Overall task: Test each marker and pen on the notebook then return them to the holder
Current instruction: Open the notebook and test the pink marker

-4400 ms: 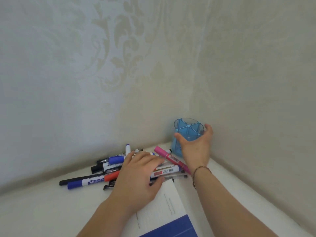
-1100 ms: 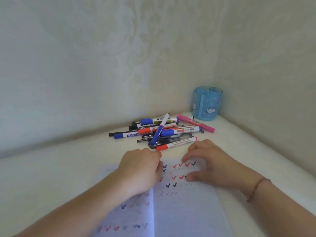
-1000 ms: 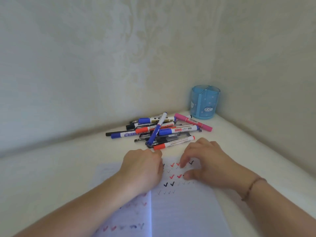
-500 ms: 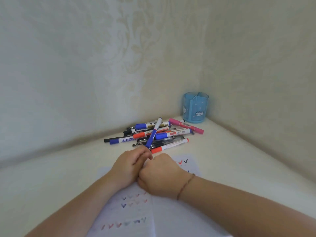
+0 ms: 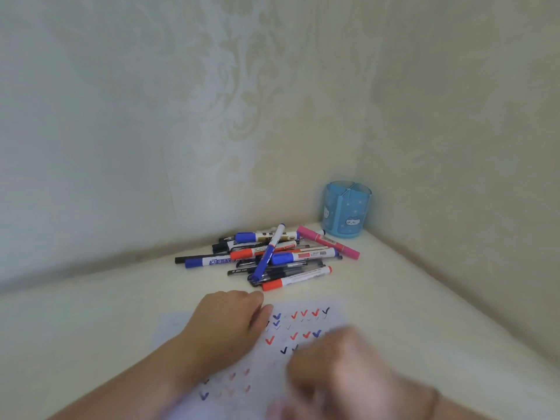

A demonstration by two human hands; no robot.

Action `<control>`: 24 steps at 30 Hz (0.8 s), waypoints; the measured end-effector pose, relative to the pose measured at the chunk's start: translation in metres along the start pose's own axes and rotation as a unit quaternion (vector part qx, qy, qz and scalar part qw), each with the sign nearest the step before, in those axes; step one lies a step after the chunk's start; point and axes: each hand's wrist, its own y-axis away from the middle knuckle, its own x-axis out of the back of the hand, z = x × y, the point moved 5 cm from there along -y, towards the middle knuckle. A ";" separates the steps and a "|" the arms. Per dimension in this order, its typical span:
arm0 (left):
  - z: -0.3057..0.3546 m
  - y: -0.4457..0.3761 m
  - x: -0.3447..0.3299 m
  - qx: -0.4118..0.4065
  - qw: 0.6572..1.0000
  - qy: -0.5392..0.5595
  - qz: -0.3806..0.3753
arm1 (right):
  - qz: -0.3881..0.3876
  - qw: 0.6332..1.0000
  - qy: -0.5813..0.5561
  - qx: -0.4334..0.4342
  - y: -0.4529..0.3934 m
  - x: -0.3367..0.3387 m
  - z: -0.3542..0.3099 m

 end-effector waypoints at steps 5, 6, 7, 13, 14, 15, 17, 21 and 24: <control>0.024 -0.009 0.003 -0.019 0.993 -0.108 -0.035 | 0.042 0.927 0.097 -0.359 -0.028 0.033 0.151; 0.031 -0.012 0.002 -0.023 0.992 -0.111 -0.047 | -0.002 0.919 0.102 -0.380 -0.031 0.024 0.171; 0.039 -0.015 0.001 -0.032 0.992 -0.109 -0.054 | -0.028 0.917 0.103 -0.384 -0.033 0.015 0.185; 0.064 -0.037 0.005 -0.054 0.984 -0.099 -0.142 | 0.009 0.911 0.080 -0.405 -0.033 0.000 0.201; 0.064 -0.039 0.010 -0.047 0.980 -0.092 -0.173 | 0.048 0.912 0.056 -0.404 -0.031 0.009 0.198; 0.064 -0.040 0.017 -0.040 0.979 -0.086 -0.181 | 0.093 0.914 0.035 -0.394 -0.027 0.019 0.193; 0.069 -0.043 0.035 -0.039 0.990 -0.077 -0.111 | 0.169 0.916 -0.008 -0.363 -0.019 0.043 0.175; 0.081 -0.044 0.060 -0.087 0.974 -0.011 0.209 | 0.143 0.916 -0.231 -0.297 -0.009 0.062 0.116; 0.079 -0.049 0.050 -0.152 0.950 0.047 0.270 | 0.184 0.820 -0.472 -0.266 -0.007 0.056 0.087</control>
